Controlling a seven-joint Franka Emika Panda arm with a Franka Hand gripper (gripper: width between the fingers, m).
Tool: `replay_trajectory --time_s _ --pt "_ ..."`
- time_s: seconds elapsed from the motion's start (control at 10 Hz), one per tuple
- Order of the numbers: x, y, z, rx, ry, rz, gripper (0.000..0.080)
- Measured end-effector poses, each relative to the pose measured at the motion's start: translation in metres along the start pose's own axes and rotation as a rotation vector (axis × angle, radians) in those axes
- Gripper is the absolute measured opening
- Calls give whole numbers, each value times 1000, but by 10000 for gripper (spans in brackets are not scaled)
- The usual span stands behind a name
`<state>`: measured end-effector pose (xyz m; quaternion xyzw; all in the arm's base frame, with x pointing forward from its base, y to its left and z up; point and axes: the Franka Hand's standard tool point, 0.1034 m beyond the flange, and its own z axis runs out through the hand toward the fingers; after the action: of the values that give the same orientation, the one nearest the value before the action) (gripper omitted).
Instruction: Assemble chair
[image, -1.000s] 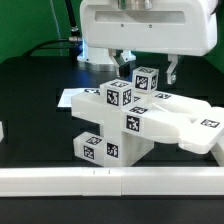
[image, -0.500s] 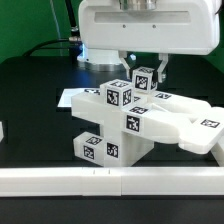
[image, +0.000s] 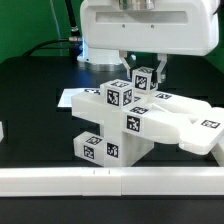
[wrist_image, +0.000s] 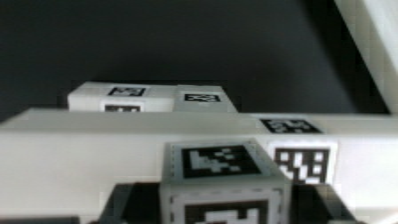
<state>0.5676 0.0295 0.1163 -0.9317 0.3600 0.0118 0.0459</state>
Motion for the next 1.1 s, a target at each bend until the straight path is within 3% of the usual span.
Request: replay_trajectory --time_s 0.4,1.0,1.1 --pt "1 -4 0 65 28 403 287" --pt "-1 -6 1 80 10 726 287" --pt "-1 -7 1 105 4 860 287"
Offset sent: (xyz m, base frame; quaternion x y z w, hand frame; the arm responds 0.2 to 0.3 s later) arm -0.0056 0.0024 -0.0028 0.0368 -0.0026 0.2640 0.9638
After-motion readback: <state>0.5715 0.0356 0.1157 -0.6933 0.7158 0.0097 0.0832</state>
